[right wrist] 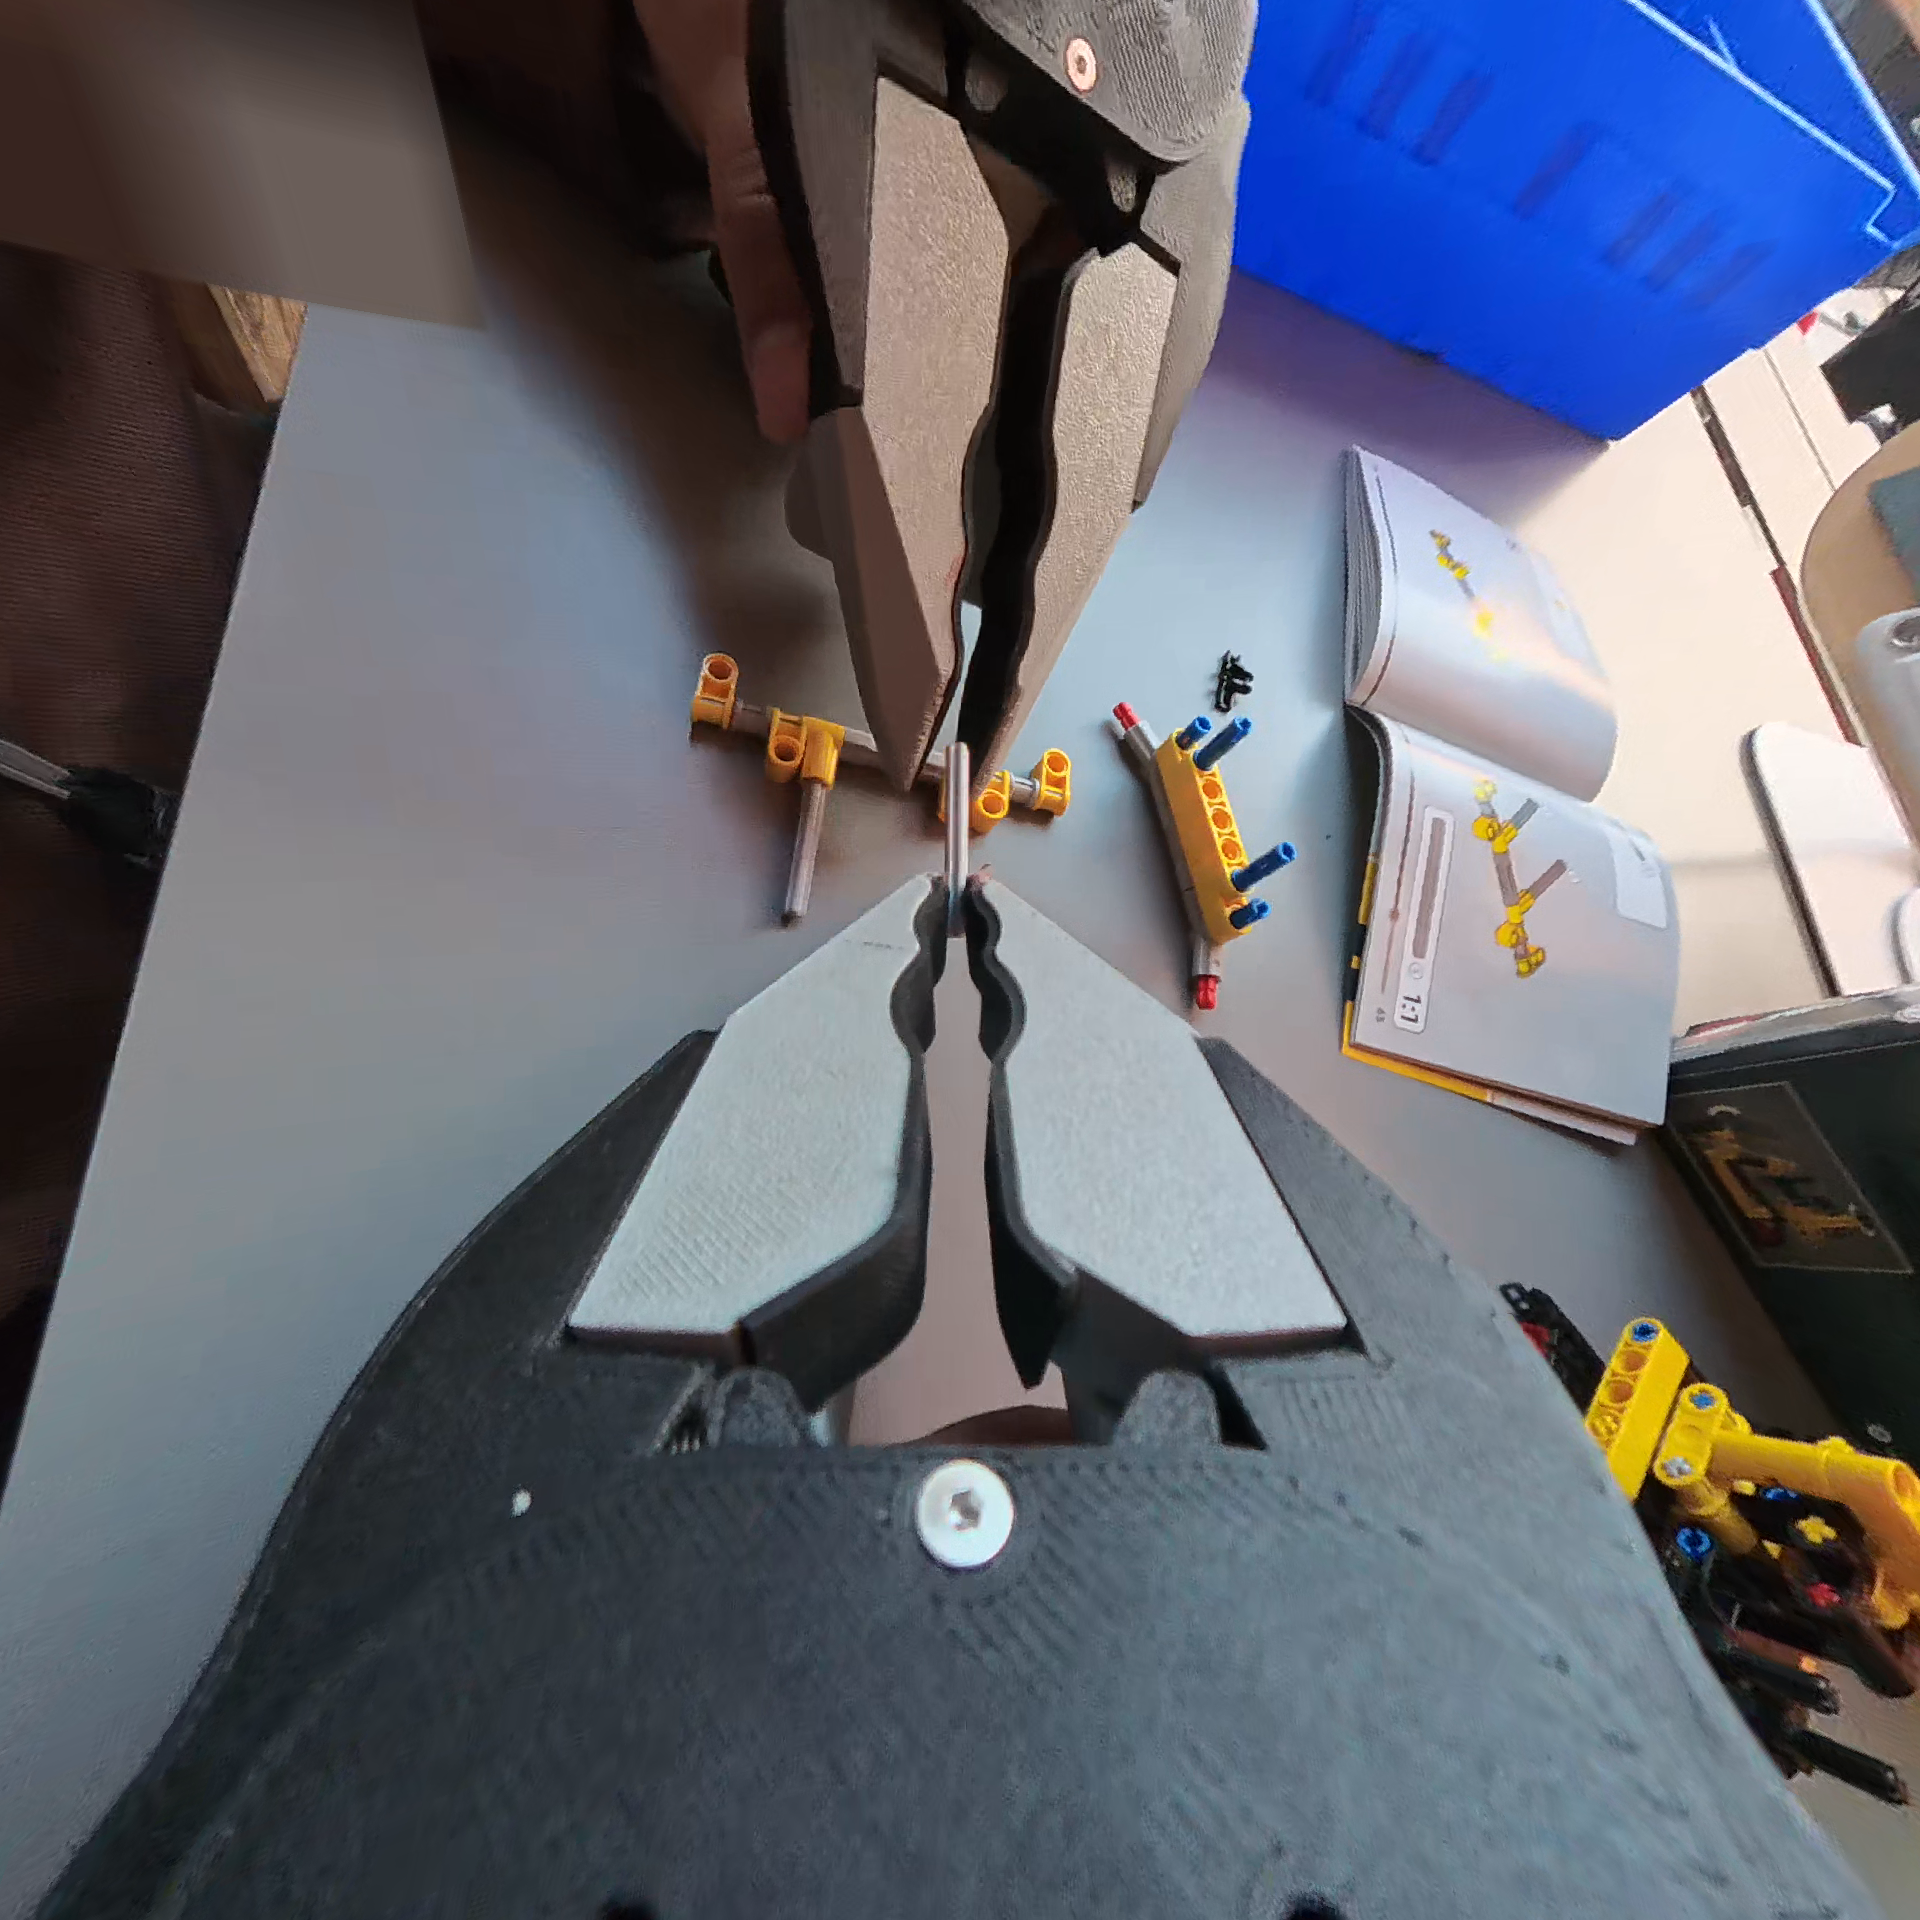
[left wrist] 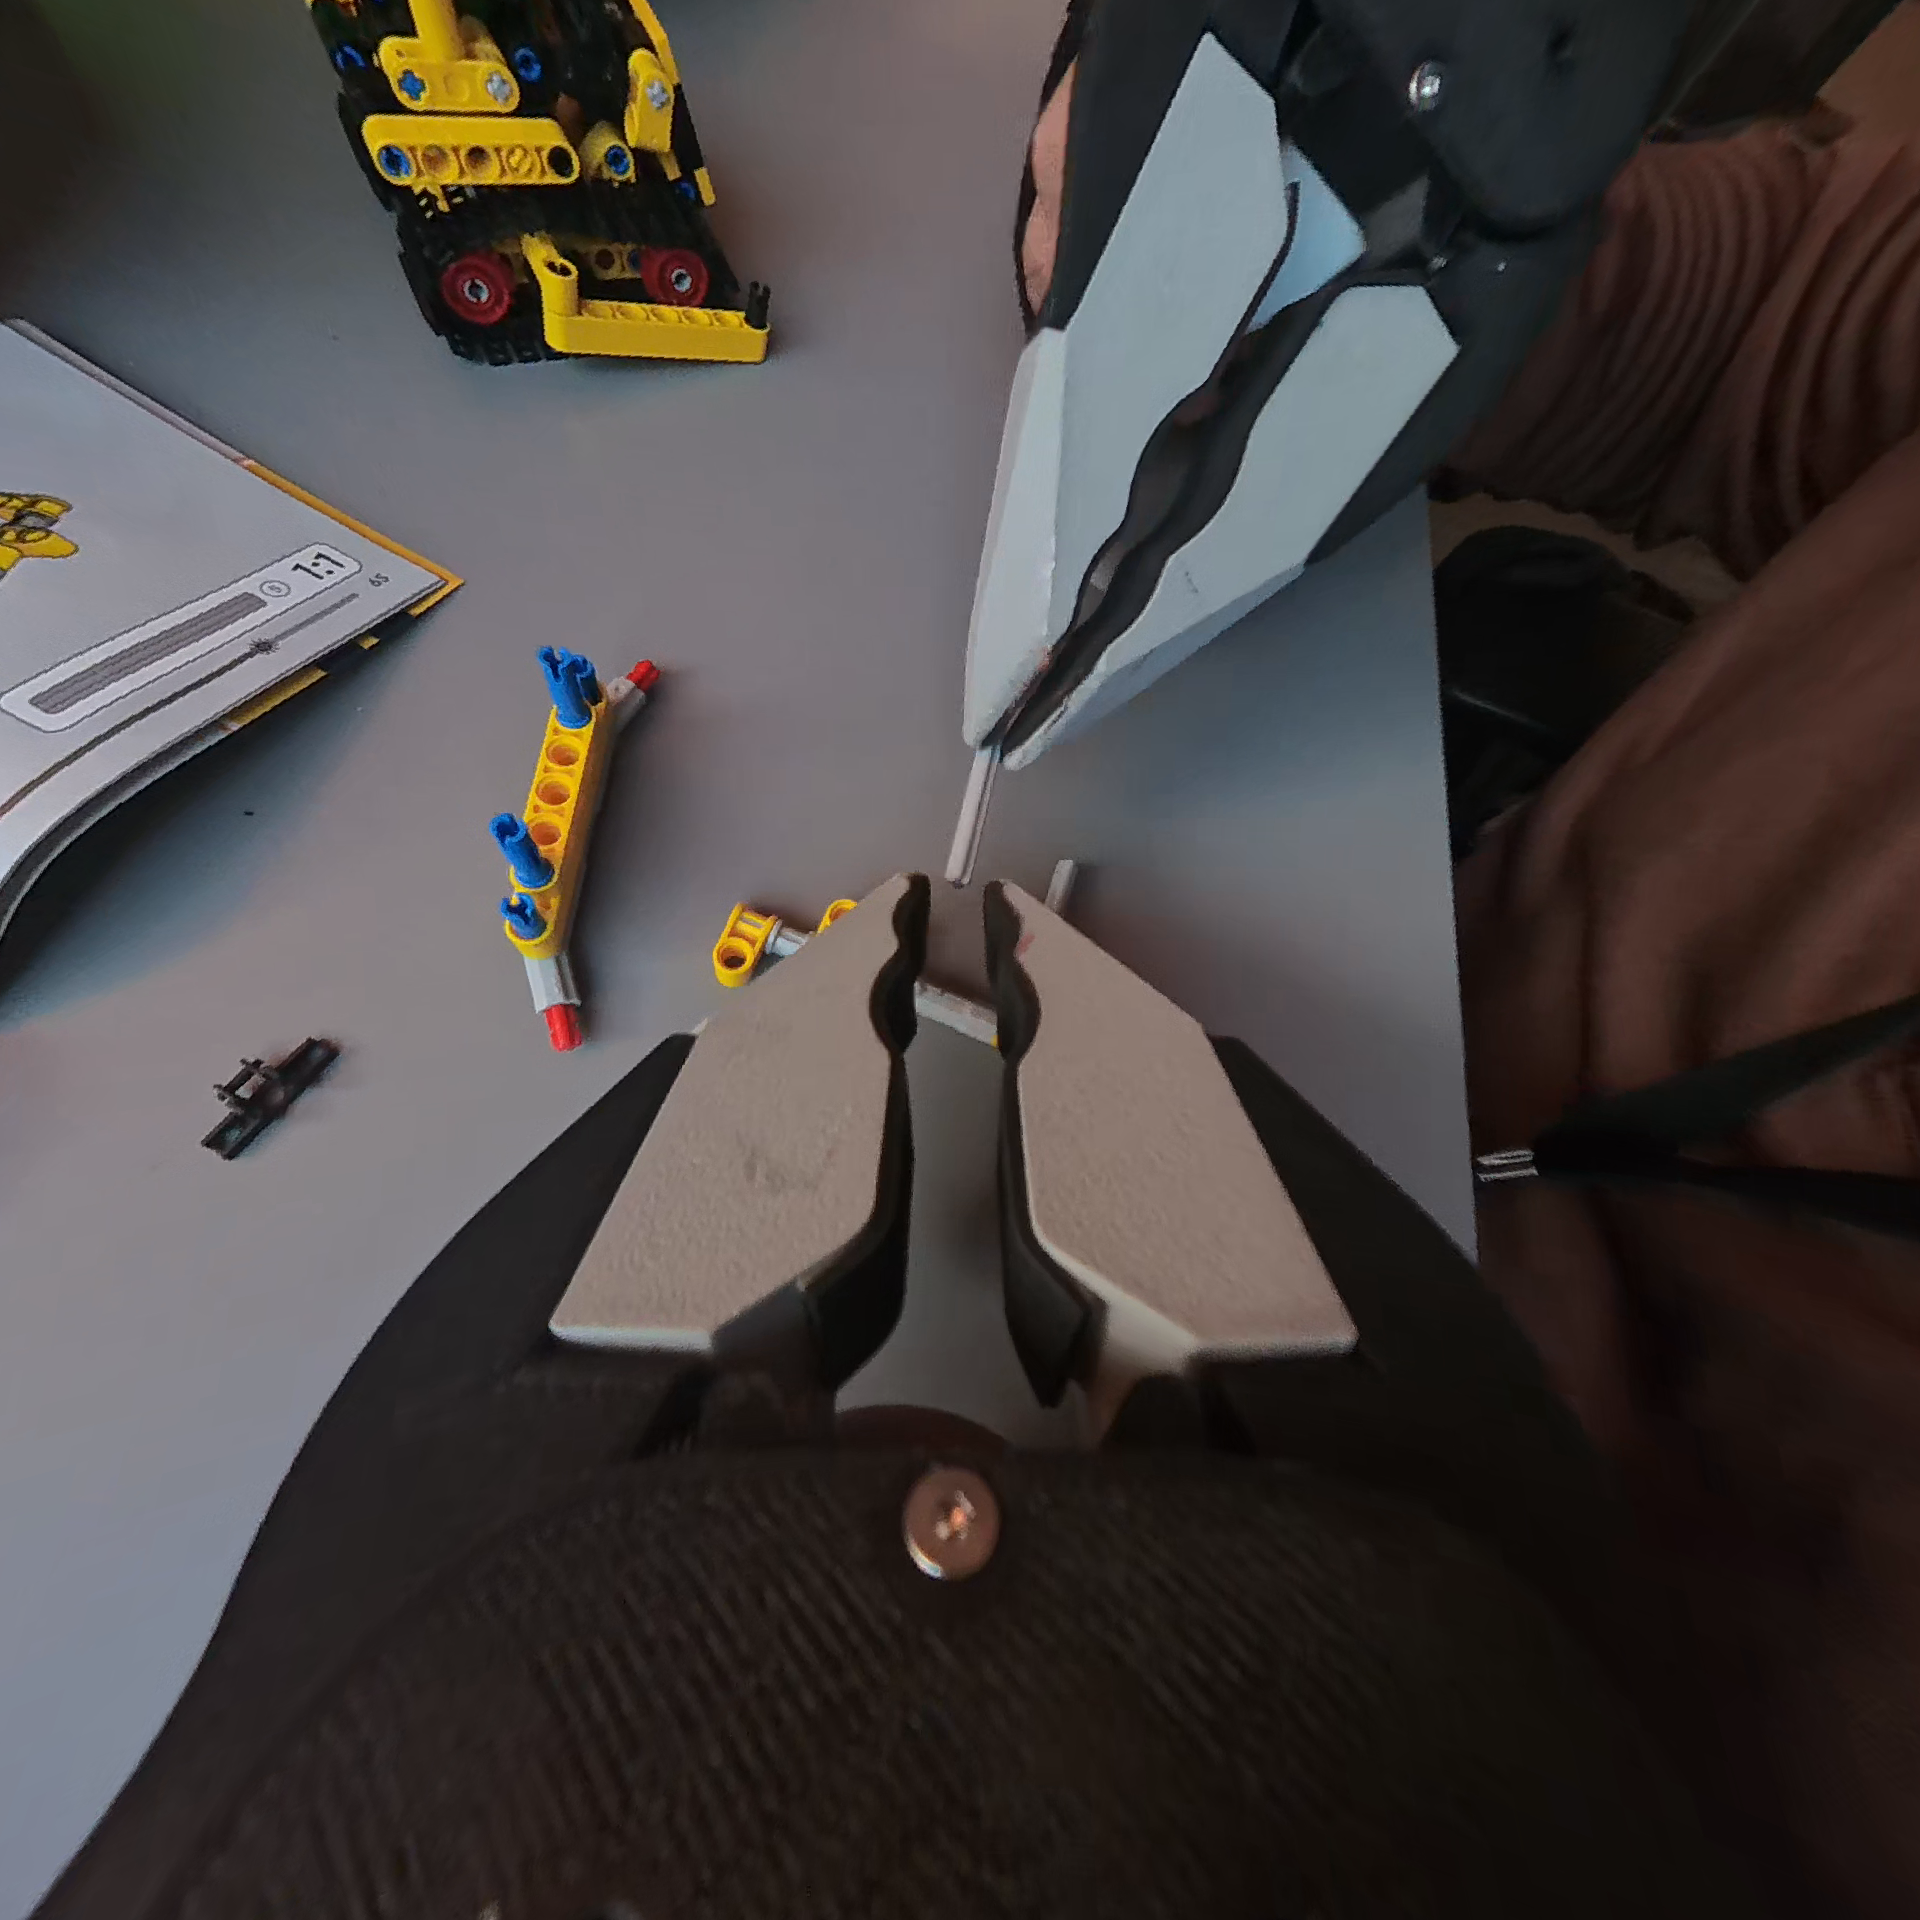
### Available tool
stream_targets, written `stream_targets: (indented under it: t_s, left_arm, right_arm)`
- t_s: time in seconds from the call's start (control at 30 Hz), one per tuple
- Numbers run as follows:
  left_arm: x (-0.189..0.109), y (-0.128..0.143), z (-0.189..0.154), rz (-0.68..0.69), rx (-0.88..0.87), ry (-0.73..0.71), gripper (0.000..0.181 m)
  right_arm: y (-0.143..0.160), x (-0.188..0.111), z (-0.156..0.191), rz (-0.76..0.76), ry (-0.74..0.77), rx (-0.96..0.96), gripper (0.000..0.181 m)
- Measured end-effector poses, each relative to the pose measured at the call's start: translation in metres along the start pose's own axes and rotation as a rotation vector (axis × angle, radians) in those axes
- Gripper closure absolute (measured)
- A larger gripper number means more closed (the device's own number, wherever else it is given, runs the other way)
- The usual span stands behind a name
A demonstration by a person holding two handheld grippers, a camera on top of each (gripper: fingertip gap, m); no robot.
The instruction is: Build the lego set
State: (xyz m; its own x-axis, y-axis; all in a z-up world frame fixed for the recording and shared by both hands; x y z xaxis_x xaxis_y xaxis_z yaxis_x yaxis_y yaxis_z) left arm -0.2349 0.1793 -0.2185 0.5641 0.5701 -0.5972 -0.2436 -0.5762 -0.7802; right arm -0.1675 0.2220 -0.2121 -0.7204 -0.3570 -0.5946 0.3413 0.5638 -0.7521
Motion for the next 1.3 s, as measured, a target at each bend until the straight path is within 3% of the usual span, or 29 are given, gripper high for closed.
stream_targets:
  t_s: [0.3, 0.43, 1.03, 1.2, 1.3]
  left_arm:
    - [-0.003, -0.002, -0.005, -0.028, -0.013, 0.058, 0.179]
    - [-0.003, -0.003, -0.007, -0.034, 0.048, 0.048, 0.179]
    - [-0.003, -0.002, -0.013, -0.052, 0.271, -0.051, 0.178]
    - [-0.009, 0.001, 0.006, -0.034, 0.208, -0.151, 0.174]
    - [-0.021, 0.0, 0.014, -0.082, 0.108, -0.116, 0.175]
  right_arm:
    - [0.0, 0.004, 0.004, 0.009, -0.009, -0.02, 0.181]
    - [-0.001, 0.006, 0.002, -0.021, -0.063, 0.073, 0.174]
    - [-0.003, 0.007, 0.004, -0.071, -0.183, 0.21, 0.18]
    - [0.008, 0.011, -0.002, 0.002, -0.151, 0.238, 0.18]
    - [0.016, 0.015, -0.003, 0.068, -0.154, 0.258, 0.181]
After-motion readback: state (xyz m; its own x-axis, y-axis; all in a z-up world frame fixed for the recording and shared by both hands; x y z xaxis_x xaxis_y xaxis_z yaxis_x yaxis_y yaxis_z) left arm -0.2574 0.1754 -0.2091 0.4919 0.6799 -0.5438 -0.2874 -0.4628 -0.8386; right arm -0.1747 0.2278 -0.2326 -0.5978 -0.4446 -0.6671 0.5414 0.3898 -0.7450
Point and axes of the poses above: each gripper's, where its closed fingertips meet, x out along the fingers, y out of its underside, z = x × y across the jaws, the point moved 4 cm from there along -x, back along the fingers, and after that the axes turned 5 degrees about -y, right-handed, at the moved point
